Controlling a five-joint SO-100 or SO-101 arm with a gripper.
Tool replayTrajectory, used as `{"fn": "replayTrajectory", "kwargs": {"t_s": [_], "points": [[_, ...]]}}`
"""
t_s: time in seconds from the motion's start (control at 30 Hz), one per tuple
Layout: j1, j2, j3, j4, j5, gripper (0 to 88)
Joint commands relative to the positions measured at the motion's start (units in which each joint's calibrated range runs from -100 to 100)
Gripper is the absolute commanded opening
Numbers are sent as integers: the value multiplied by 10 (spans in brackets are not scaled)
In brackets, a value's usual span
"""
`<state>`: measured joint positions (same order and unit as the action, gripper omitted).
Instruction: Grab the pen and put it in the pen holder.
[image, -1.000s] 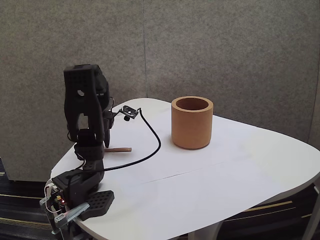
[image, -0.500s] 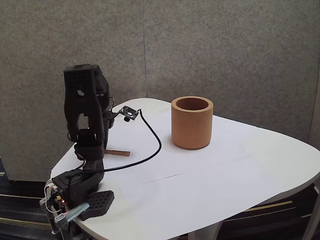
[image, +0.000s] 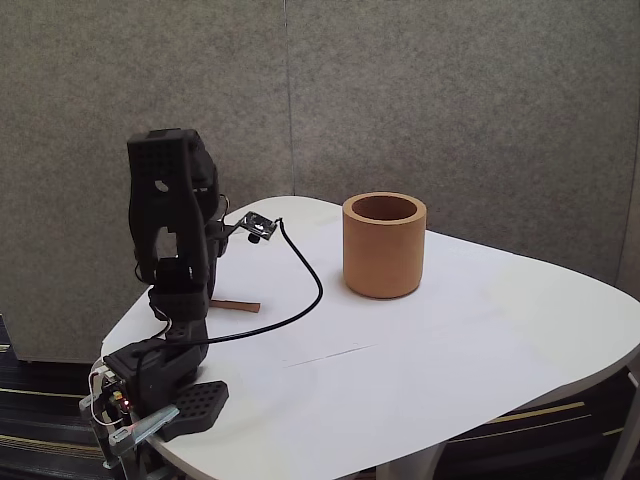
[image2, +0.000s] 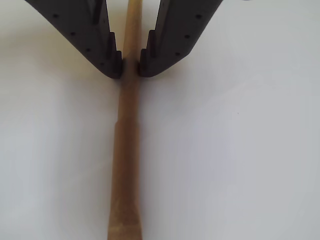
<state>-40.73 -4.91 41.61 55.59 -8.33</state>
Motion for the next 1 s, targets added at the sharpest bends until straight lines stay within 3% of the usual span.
{"fn": "replayTrajectory", "kwargs": {"t_s": [0.0,0.5,0.77,0.97], "points": [[5,-2,-23,11,-1,8],[77,-9,-349,199,8,8],[153,-10,-550,264,81,7],[226,-10,-604,275,144,7]]}}
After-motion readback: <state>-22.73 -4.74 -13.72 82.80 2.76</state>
